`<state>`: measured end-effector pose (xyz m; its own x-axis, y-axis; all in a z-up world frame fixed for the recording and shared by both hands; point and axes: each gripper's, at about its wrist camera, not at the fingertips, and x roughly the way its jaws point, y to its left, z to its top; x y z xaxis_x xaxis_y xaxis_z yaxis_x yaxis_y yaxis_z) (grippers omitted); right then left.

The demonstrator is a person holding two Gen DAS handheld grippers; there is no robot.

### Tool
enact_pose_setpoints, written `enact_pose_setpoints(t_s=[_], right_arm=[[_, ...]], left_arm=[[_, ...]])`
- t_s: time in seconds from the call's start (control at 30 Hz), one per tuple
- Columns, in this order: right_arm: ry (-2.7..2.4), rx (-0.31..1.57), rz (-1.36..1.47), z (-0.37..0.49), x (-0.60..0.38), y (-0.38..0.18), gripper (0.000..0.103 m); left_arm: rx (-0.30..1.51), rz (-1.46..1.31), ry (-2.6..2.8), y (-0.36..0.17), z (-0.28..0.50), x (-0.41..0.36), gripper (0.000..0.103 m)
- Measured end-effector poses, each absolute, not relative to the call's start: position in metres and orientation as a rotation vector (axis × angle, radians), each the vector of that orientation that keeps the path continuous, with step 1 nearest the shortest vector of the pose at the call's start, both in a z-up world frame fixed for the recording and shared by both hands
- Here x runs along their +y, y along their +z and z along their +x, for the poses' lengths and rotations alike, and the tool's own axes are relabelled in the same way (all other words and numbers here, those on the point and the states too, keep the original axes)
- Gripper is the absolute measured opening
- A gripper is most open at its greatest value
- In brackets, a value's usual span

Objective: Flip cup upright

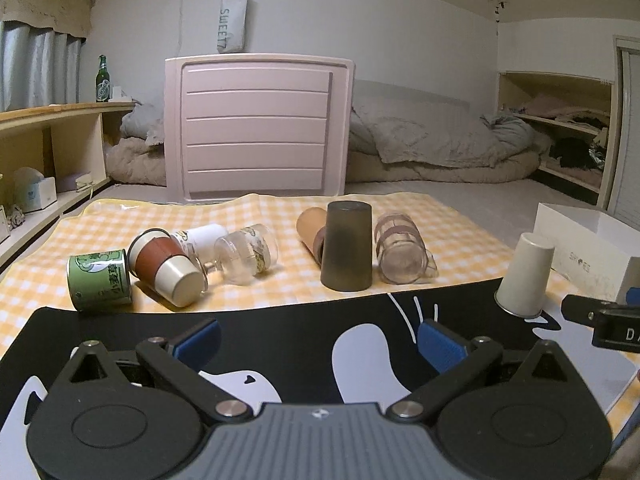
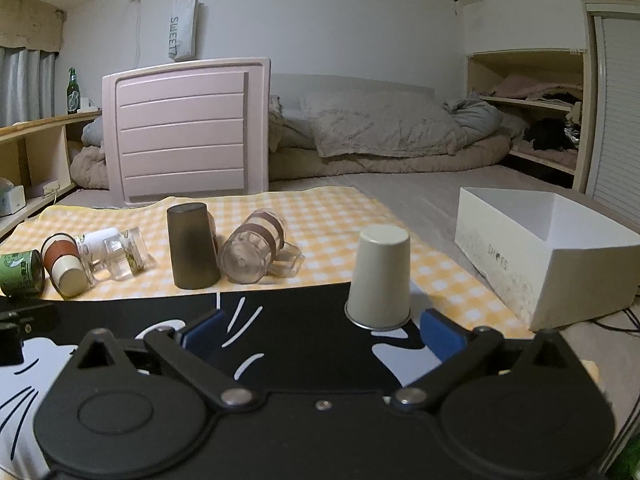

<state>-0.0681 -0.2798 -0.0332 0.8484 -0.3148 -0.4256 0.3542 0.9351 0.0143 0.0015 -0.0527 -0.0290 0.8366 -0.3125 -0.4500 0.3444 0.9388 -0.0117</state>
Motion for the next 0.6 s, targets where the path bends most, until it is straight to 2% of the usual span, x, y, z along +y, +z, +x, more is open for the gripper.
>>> enact_pose_setpoints(t_s=[0.6], right_arm=[[-0.388, 0.432, 0.089, -0.0756, -0.2825, -0.0348, 0.103]], left_arm=[[0.476, 0.078, -0.335, -0.0371, 0.0047, -0.0564, 0.103]])
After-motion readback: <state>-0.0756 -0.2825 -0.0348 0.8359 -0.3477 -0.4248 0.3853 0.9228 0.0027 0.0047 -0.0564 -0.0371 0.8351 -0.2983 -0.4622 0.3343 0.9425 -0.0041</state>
